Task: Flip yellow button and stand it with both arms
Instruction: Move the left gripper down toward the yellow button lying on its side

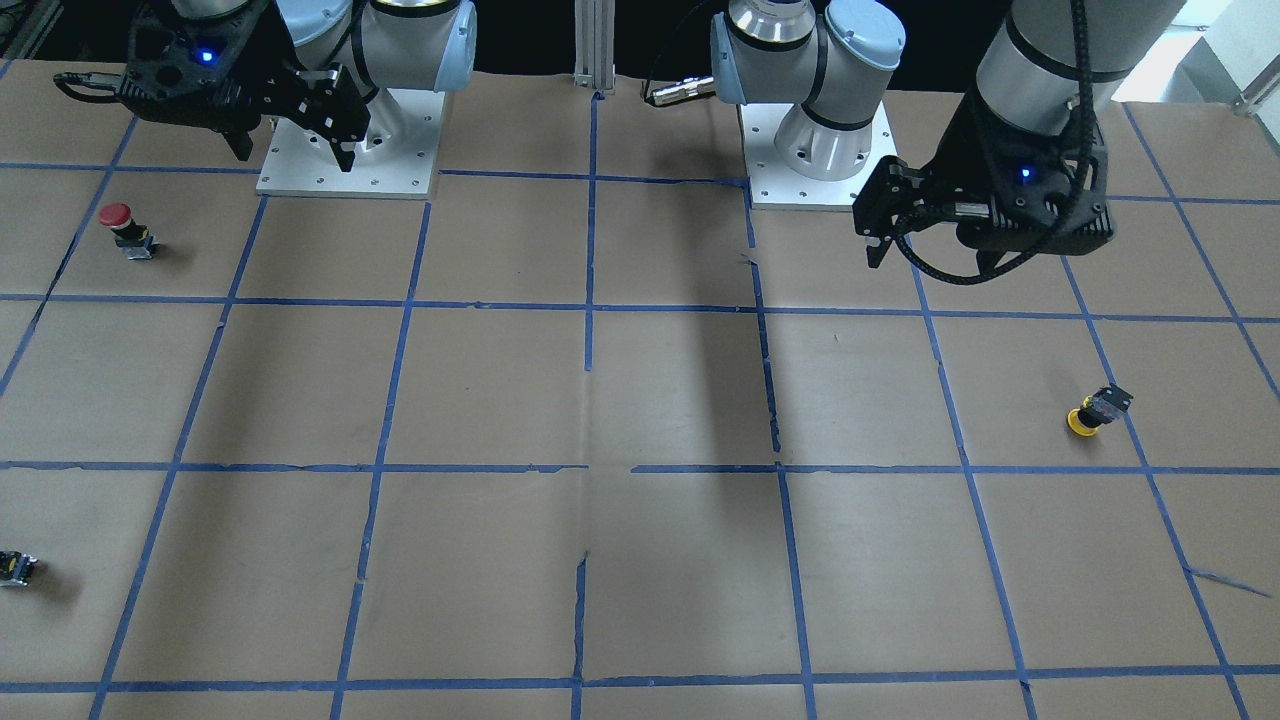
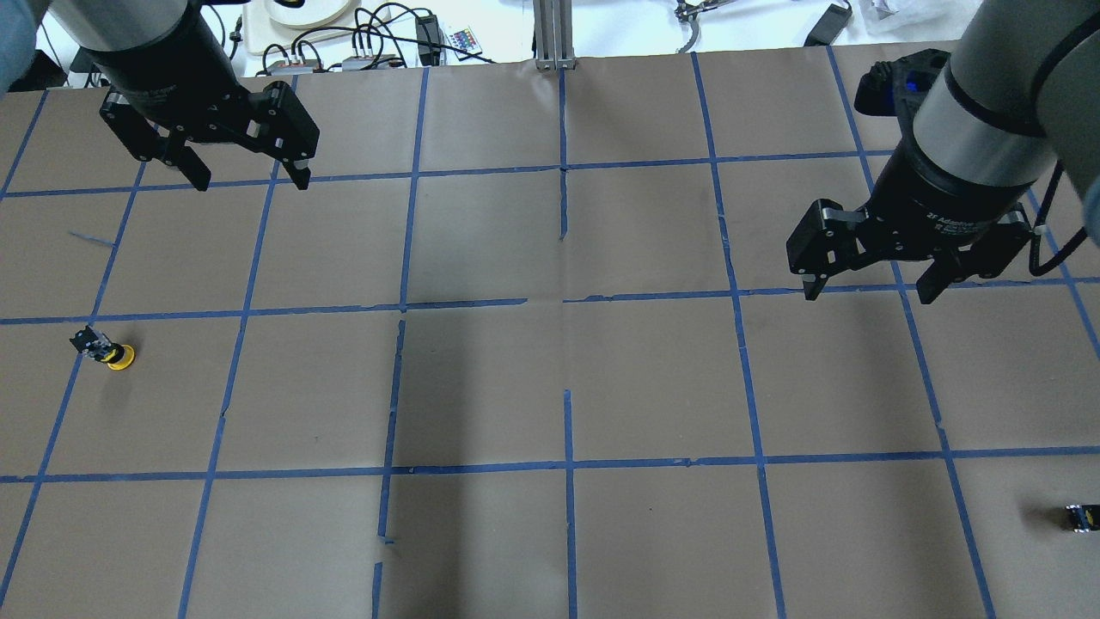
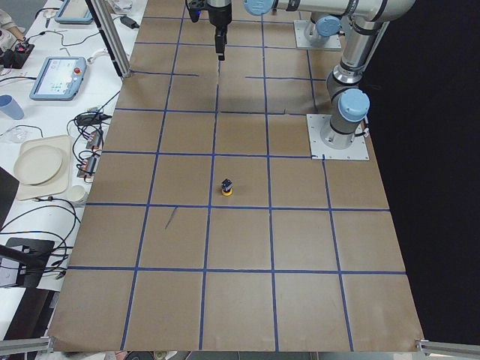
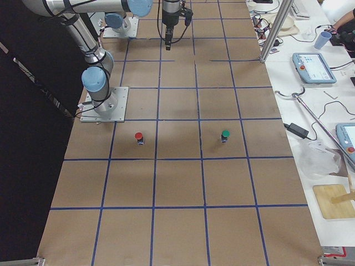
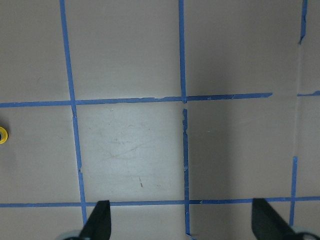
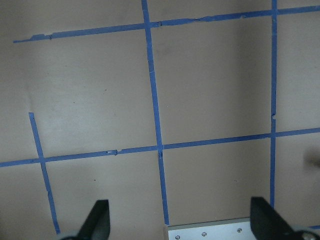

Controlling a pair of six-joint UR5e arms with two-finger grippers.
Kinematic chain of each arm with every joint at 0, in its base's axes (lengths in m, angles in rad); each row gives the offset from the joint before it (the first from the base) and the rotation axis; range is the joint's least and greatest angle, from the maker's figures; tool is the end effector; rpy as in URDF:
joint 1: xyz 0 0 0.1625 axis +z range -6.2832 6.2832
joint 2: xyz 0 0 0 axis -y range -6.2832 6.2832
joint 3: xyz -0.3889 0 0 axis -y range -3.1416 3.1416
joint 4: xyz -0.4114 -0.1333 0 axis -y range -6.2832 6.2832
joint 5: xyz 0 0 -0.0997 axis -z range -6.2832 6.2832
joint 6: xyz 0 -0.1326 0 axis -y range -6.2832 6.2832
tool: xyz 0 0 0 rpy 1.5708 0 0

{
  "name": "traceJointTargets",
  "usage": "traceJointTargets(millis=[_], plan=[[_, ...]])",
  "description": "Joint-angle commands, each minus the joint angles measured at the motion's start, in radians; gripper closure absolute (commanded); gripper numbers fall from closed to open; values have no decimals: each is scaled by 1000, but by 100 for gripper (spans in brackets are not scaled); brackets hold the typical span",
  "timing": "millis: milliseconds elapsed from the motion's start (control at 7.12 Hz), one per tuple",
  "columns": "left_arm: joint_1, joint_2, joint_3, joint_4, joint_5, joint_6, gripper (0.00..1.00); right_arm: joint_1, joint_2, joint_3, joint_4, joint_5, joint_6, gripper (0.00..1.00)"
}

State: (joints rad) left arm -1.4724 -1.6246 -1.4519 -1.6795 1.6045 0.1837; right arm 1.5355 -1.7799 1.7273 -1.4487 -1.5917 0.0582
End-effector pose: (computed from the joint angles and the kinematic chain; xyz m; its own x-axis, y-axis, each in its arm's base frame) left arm -0.0766 -0.5354 0.4409 -0.9959 0.0865 -0.0251 0.0852 0.9952 0.0490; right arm 0.1156 -0.4247 0.4254 -0.9955 0.0918 0.0249 0.0933 0.9933 0.0681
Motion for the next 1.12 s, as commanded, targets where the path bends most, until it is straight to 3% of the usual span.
traceJointTargets(millis=[0, 140, 702, 982], plan=[[206, -30, -37, 4, -3, 281, 1, -1, -1, 3, -4, 7, 0, 0], [275, -53, -62, 27, -6, 445, 1, -1, -3, 3, -2, 9, 2, 0], [516, -229, -128, 320, 0, 1030, 1, 0, 4, 6, -9, 10, 3, 0], [593, -313, -130, 371, 0, 1163, 1, 0, 7, 9, -12, 12, 0, 0]])
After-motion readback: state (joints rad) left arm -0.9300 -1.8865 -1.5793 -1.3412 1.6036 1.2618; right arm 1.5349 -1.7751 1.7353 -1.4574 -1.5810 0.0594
